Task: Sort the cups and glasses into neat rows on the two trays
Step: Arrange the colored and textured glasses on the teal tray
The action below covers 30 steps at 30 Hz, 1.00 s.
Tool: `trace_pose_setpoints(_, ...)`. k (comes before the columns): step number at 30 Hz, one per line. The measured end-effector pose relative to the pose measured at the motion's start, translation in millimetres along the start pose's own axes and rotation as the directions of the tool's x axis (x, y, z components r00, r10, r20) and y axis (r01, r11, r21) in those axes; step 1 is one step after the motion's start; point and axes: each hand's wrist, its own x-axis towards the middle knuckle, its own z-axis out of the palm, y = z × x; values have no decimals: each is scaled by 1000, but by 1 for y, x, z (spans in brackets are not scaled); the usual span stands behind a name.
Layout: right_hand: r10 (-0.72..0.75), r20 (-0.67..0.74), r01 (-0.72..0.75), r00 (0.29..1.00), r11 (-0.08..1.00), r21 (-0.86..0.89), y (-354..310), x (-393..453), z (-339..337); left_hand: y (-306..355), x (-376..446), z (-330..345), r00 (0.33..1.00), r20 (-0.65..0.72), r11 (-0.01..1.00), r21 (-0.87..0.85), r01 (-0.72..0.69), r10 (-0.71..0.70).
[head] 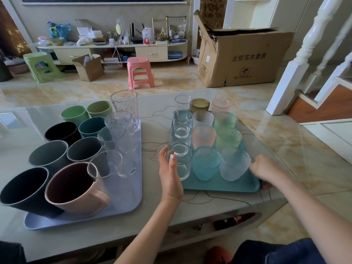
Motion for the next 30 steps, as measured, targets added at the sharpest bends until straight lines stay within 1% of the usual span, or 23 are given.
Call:
trace_pose_setpoints(2, 39, 29, -39, 999, 999, 10, -2, -2, -2, -1, 1, -1, 1000, 9, 1000, 0, -8, 8)
trace_pose_setpoints(6, 167, 186, -180, 968, 982, 50, -7, -7, -10, -4, 6, -3, 1000, 4, 999, -37, 13, -13)
trace_pose_setpoints(10, 233, 300, -237, 925, 971, -23, -9, -9, -17, 0, 22, -6, 995, -32, 988, -127, 92, -97)
trace_pose_setpoints(12, 253, 342, -280, 905, 960, 30, -9, -6, -24, 3, 36, -9, 990, -55, 976, -184, 118, -130)
trace_pose_setpoints(13, 248, 335, -291, 909, 953, 86, -8, -5, -28, 3, 45, -10, 988, -57, 974, -188, 128, -141)
trace_pose_setpoints(14, 224, 285, -275, 932, 949, 153, -6, -1, -30, 1, 54, -12, 986, -51, 971, -190, 144, -156)
trace_pose_setpoints(15, 176, 183, -216, 967, 949, 230, -5, 5, -31, -1, 62, -14, 984, -44, 968, -189, 163, -174)
trace_pose_setpoints(16, 116, 46, -124, 992, 944, 306, -3, 12, -30, -3, 69, -14, 980, -36, 964, -191, 185, -196)
trace_pose_setpoints(17, 61, -80, -26, 995, 924, 382, -2, 19, -28, -4, 76, -15, 977, -31, 961, -189, 203, -212)
trace_pose_setpoints(18, 42, -162, 39, 986, 882, 470, -2, 26, -26, -5, 83, -14, 974, -22, 958, -186, 216, -224)
trace_pose_setpoints(19, 55, -175, 59, 983, 811, 583, -3, 35, -23, -7, 91, -13, 973, -8, 957, -180, 227, -232)
trace_pose_setpoints(20, 74, -131, 36, 989, 727, 686, -6, 42, -21, -10, 101, -12, 970, 13, 955, -171, 242, -243)
trace_pose_setpoints(21, 81, -76, 4, 994, 658, 753, -8, 51, -18, -13, 110, -11, 965, 44, 952, -159, 262, -258)
trace_pose_setpoints(22, 77, -31, -23, 997, 612, 790, -12, 59, -16, -16, 119, -10, 959, 72, 949, -141, 280, -273)
trace_pose_setpoints(24, 66, -9, -28, 998, 541, 840, -19, 76, -14, -24, 136, -6, 951, 120, 950, -95, 298, -286)
trace_pose_setpoints(27, 45, -41, 18, 998, 425, 905, -23, 100, -14, -29, 152, 4, 950, 159, 958, -58, 280, -268)
trace_pose_setpoints(30, -7, -89, 84, 996, 406, 910, -24, 127, -10, -32, 171, 10, 950, 187, 961, -78, 267, -249)
